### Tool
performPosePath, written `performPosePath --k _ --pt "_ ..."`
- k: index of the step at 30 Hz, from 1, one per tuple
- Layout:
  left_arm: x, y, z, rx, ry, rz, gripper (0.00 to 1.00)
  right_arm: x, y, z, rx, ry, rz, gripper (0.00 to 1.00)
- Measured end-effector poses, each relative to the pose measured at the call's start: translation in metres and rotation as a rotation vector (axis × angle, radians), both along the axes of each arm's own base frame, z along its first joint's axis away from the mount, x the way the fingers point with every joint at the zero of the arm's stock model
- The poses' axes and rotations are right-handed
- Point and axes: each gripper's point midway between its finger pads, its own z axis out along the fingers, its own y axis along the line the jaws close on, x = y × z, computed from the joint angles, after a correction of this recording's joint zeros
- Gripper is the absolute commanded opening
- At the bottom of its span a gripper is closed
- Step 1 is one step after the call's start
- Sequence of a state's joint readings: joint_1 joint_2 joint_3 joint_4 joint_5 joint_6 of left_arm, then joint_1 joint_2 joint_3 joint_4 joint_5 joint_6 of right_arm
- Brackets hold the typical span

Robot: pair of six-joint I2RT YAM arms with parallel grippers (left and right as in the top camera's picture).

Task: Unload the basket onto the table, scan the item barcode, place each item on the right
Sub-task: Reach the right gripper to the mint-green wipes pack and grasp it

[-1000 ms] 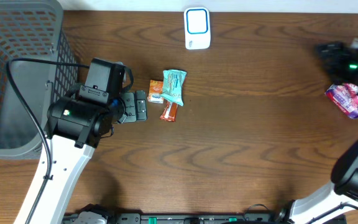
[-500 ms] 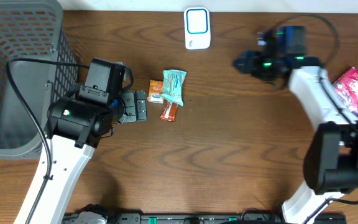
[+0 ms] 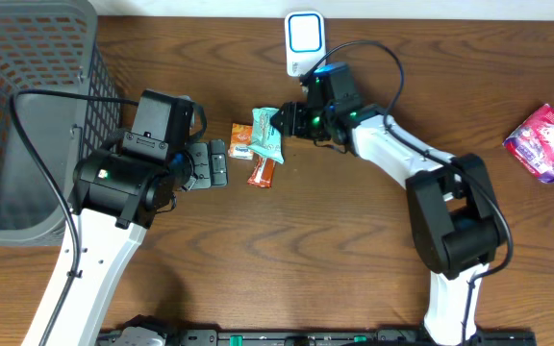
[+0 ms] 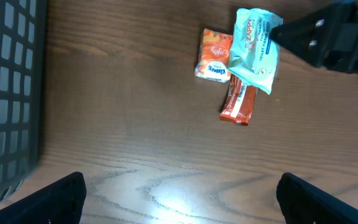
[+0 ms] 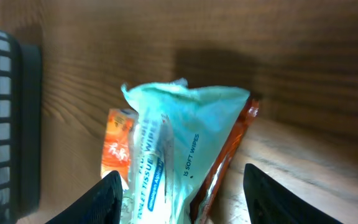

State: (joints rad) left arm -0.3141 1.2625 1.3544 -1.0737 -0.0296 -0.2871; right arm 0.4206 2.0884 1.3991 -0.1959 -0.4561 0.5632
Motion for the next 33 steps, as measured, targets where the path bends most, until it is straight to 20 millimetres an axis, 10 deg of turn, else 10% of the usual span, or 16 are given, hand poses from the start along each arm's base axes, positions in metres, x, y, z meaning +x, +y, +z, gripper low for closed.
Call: performPosePath --k 3,10,23,31,33 --pt "0.000 0.000 0.000 0.000 0.000 0.000 0.98 -0.007 0.007 -0.015 -0.008 0.036 0.009 0.52" --pt "0.000 0.000 0.000 0.000 0.000 0.000 0.98 -0.009 0.015 -0.024 0.014 0.051 0.023 0.01" --pt "0.000 0.000 0.000 0.000 0.000 0.000 0.98 -0.005 -0.003 -0.008 -0.015 -0.017 0.080 0.01" --pt "0.000 0.000 0.000 0.000 0.000 0.000 0.98 0.011 -0.049 0.054 -0.201 -0.189 -0.040 0.01" --pt "0.000 0.000 0.000 0.000 0.000 0.000 0.98 0.013 -0.053 0.063 -0.220 -0.220 -0.054 0.22"
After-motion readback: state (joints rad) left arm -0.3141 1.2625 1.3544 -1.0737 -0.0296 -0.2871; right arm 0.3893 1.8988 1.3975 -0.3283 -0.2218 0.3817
